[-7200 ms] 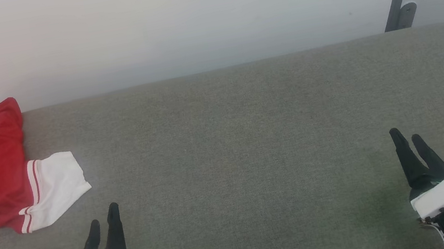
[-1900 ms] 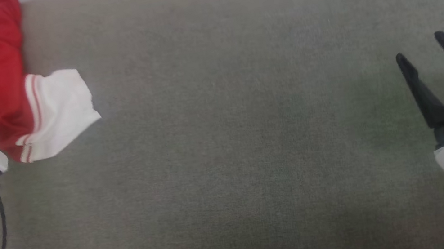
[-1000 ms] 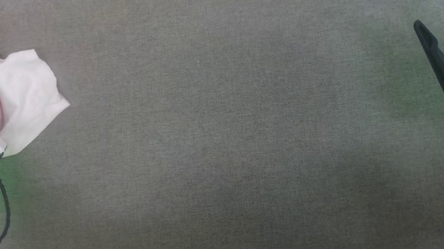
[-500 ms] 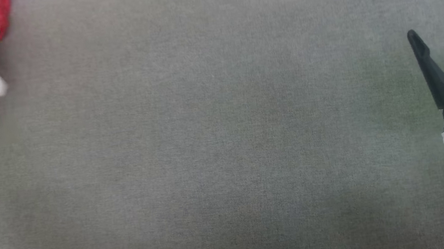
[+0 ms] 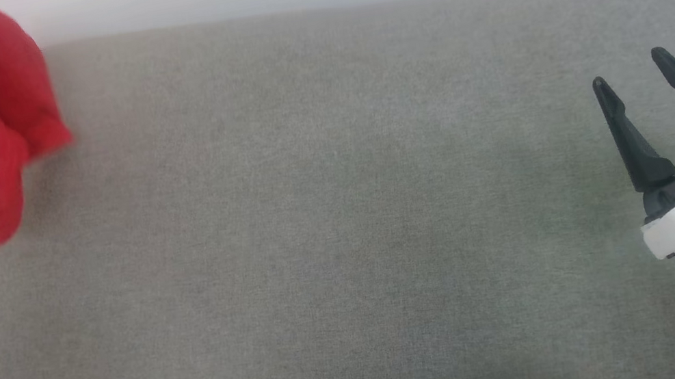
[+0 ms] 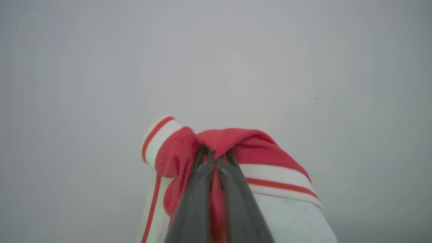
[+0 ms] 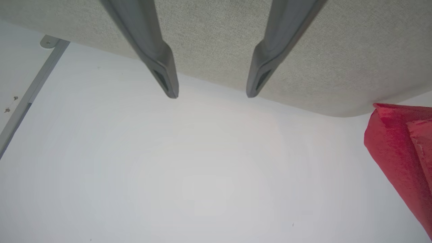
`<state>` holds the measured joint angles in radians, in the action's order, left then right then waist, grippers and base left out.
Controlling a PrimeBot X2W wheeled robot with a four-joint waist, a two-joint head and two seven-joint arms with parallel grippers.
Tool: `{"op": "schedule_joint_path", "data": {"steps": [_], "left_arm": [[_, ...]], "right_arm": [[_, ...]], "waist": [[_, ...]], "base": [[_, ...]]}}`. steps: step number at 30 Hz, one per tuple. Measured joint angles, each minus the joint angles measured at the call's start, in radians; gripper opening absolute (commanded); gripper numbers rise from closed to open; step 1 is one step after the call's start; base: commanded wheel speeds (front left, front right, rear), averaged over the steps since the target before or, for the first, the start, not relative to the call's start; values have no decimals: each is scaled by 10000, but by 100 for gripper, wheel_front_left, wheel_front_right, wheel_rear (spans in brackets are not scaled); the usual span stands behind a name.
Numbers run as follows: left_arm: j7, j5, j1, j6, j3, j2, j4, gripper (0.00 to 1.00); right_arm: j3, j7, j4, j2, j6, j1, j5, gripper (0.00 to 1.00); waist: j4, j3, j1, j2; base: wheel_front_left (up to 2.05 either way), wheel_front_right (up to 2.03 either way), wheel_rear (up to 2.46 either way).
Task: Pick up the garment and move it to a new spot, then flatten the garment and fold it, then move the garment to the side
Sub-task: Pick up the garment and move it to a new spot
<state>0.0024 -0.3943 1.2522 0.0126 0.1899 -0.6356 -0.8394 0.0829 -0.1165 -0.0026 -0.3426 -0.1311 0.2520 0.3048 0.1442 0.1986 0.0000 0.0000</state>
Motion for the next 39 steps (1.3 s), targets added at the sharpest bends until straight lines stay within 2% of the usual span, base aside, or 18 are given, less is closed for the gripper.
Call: {"op": "schedule_joint_path", "data": {"steps": [9, 11, 20, 29, 39], "left_arm": [[1363, 161, -119, -88, 376, -222, 2692, 0], [1950, 153, -427, -211, 500, -249, 3833, 0], [3691, -270, -1414, -627, 727, -228, 6844, 0], [4753, -460, -2004, -963, 1206, 117, 8579, 0], [6117, -899, -3151, -1275, 2123, 679, 9400, 0]], "right_arm": [[-201, -282, 276, 276, 0, -111, -77, 100], [-355, -334, 360, 353, 0, -205, -88, 100], [-865, -520, 512, 612, -2, -199, -355, 100], [-1603, -642, 763, 811, -2, -202, -694, 100], [-2075, -788, 1057, 978, -2, -291, -802, 100]], "waist": [[-244, -610, 0, 0], [-380, -753, 0, 0], [-1126, -998, 0, 1], [-2153, -991, 0, 0], [-3036, -712, 0, 0]], "base": [[0, 0, 0], [0, 0, 0], [0, 0, 0], [0, 0, 0], [0, 0, 0]]}}
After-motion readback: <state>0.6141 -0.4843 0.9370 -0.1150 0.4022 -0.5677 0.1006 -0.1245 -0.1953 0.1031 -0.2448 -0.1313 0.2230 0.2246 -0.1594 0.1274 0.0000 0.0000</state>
